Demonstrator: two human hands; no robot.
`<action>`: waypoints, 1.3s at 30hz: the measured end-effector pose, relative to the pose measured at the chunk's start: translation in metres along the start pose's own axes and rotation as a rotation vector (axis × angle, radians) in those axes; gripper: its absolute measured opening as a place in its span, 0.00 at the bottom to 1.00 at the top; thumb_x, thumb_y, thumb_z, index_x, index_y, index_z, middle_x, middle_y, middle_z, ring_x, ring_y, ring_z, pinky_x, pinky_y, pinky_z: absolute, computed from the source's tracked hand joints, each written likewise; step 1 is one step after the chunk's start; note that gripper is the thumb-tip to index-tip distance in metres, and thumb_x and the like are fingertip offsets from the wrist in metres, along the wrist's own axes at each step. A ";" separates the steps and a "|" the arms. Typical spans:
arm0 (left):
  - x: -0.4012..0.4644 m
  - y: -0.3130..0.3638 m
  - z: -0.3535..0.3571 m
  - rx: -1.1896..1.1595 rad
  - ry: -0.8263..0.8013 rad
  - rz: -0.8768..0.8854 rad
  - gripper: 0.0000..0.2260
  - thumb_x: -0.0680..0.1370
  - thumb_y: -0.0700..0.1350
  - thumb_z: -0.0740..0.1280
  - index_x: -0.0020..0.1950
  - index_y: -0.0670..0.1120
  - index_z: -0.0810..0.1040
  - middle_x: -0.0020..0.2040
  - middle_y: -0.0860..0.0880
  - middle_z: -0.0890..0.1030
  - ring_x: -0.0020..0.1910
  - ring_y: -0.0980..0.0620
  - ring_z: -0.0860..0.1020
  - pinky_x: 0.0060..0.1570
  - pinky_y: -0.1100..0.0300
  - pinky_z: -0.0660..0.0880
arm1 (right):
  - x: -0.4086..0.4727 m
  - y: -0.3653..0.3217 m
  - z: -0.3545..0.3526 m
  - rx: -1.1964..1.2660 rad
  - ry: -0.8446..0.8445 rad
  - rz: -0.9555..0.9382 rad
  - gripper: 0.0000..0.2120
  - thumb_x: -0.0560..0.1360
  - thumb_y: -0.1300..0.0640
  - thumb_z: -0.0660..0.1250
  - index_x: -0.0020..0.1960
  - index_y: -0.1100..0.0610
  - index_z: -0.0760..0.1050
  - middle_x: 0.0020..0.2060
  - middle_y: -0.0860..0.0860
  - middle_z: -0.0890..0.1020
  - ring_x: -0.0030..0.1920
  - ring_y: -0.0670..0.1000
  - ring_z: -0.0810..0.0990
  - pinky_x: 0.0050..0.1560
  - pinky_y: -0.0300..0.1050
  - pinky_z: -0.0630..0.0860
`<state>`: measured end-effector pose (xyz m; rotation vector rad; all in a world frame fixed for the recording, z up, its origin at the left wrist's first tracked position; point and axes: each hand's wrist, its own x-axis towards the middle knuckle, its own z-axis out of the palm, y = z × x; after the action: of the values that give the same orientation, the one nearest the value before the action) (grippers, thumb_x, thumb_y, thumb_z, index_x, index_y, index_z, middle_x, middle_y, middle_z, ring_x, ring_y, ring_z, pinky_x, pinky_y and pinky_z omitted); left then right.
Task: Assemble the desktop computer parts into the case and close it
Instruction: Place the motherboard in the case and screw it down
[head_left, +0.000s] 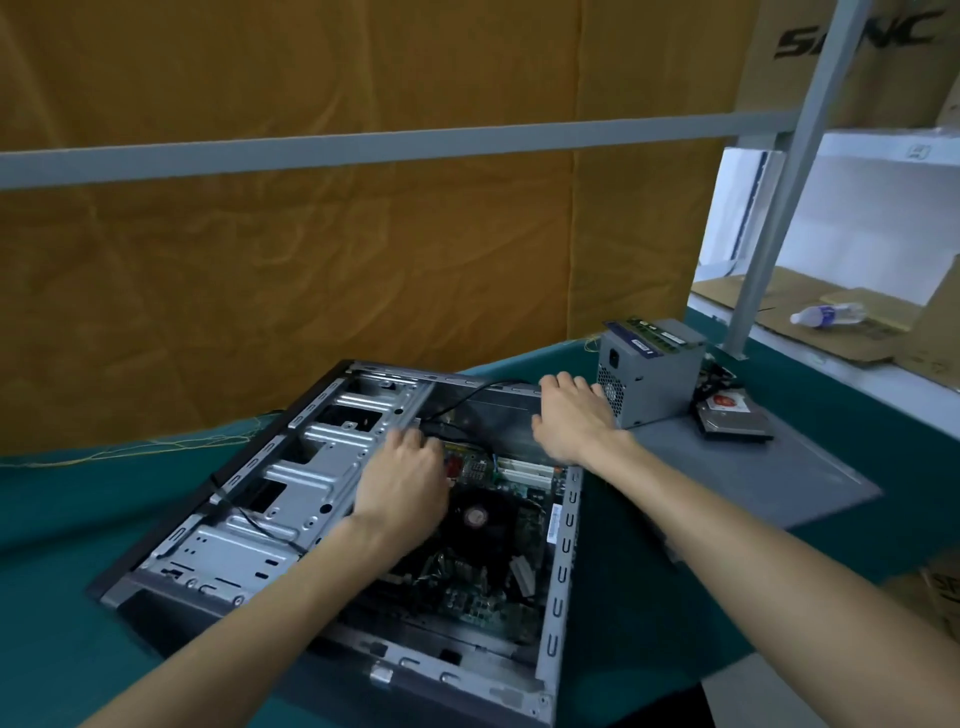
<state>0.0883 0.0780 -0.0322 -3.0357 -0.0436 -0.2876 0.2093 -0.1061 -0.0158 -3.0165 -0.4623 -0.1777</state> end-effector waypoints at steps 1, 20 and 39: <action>0.000 -0.008 0.001 0.067 0.020 0.030 0.15 0.80 0.43 0.64 0.67 0.44 0.72 0.65 0.44 0.73 0.64 0.42 0.70 0.64 0.52 0.69 | -0.001 0.001 0.000 0.001 -0.006 0.002 0.25 0.81 0.52 0.64 0.74 0.60 0.66 0.70 0.57 0.72 0.70 0.59 0.69 0.71 0.55 0.64; 0.028 -0.045 0.012 -0.043 0.062 0.130 0.24 0.84 0.40 0.60 0.80 0.49 0.61 0.73 0.45 0.70 0.68 0.43 0.73 0.62 0.50 0.74 | -0.042 0.011 -0.018 -0.140 -0.075 0.116 0.27 0.77 0.52 0.68 0.71 0.62 0.65 0.69 0.59 0.72 0.69 0.60 0.69 0.70 0.52 0.66; 0.066 -0.042 0.040 -0.009 0.180 0.319 0.24 0.84 0.48 0.65 0.79 0.45 0.66 0.72 0.44 0.74 0.71 0.42 0.73 0.65 0.50 0.77 | -0.021 0.028 -0.002 0.113 -0.104 -0.030 0.08 0.79 0.65 0.66 0.47 0.56 0.68 0.37 0.51 0.74 0.39 0.55 0.76 0.36 0.47 0.71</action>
<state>0.1592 0.1252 -0.0555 -2.9470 0.4497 -0.5281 0.1973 -0.1392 -0.0183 -2.9191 -0.5081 0.0032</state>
